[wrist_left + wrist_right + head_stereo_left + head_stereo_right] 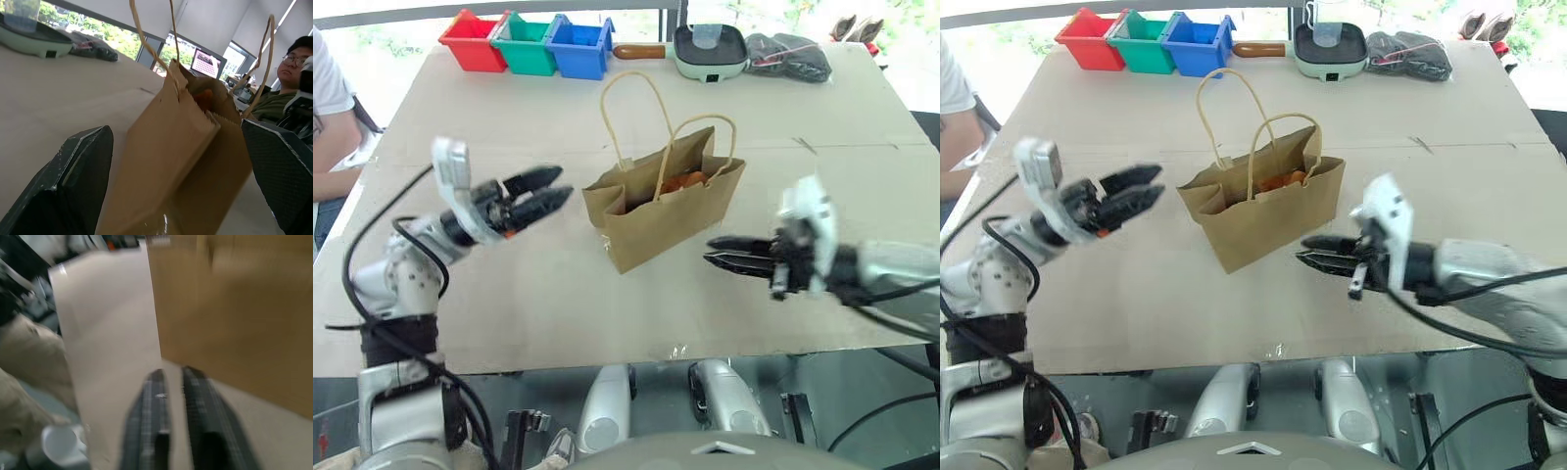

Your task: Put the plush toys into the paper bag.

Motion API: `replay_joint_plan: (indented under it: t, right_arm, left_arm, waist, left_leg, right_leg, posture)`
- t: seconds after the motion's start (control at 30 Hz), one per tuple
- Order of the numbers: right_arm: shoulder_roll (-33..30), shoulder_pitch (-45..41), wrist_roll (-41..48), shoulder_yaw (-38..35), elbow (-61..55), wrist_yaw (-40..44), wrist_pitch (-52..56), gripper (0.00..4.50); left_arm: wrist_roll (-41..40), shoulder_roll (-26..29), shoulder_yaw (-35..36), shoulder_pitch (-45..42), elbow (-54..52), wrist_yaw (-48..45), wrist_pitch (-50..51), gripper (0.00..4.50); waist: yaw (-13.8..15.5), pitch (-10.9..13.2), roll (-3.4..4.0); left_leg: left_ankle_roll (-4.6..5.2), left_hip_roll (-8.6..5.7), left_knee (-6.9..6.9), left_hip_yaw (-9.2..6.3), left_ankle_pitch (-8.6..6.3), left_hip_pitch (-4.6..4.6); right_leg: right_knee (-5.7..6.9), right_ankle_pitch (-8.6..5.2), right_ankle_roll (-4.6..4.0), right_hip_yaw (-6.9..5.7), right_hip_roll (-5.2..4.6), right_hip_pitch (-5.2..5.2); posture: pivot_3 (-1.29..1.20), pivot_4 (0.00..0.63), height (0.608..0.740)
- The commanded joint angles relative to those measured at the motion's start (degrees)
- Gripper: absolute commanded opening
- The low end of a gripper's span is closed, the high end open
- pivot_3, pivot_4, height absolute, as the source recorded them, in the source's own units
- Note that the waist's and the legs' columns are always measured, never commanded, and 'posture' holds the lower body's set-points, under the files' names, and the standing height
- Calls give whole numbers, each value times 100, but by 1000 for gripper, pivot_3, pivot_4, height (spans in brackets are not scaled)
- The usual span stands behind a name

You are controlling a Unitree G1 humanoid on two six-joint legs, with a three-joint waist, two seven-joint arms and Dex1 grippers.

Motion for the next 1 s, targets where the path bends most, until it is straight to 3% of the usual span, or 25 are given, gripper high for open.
replay_joint_plan:
  t: [0.03,0.17,0.43,0.73,0.87,1.0]
  right_arm:
    - [526,-327,-1227,899,594,253,-898,31]
    - [1370,-721,-1770,1224,1383,406,-1395,31]
    - [2261,-1066,-2405,1244,2391,483,-1794,31]
    - [2407,-891,-2871,1275,2428,755,-1976,31]
    - [2331,-565,-3017,1104,1984,699,-2288,0]
    - [2001,-124,-3192,841,1535,739,-2678,0]
  left_arm:
    - [15,54,-137,7,-328,-273,-161,4500]
    - [230,-58,-400,-165,-252,-236,-361,4500]
    - [246,-130,-718,-31,-708,-298,-305,4500]
    - [1533,-1307,-1082,-38,-885,1664,-1421,4500]
    - [1677,-1657,-1177,-37,-800,1936,-1726,2701]
    - [1353,-1851,-1018,-128,-787,1887,-1719,630]
  waist:
    - [-3,1,1]
    - [1,1,1]
    - [-16,0,0]
    - [74,-1,0]
    - [93,-1,0]
    - [109,-1,0]
  left_leg:
    - [0,0,1,2,0,1]
    - [0,-2,0,4,0,-4]
    - [0,-1,-1,2,0,-2]
    - [-1,-6,4,3,0,-3]
    - [-1,-5,3,1,0,-1]
    - [-1,-6,4,2,0,-2]
  right_leg:
    - [0,0,0,2,1,0]
    - [-1,1,0,3,-2,-2]
    - [3,2,-1,0,-2,-2]
    - [5,4,0,2,-7,0]
    - [9,4,0,1,-5,0]
    - [8,4,0,2,-6,0]
  posture:
    - [0,150,740]
    - [0,150,740]
    - [0,150,740]
    - [0,150,740]
    - [0,150,740]
    - [0,150,740]
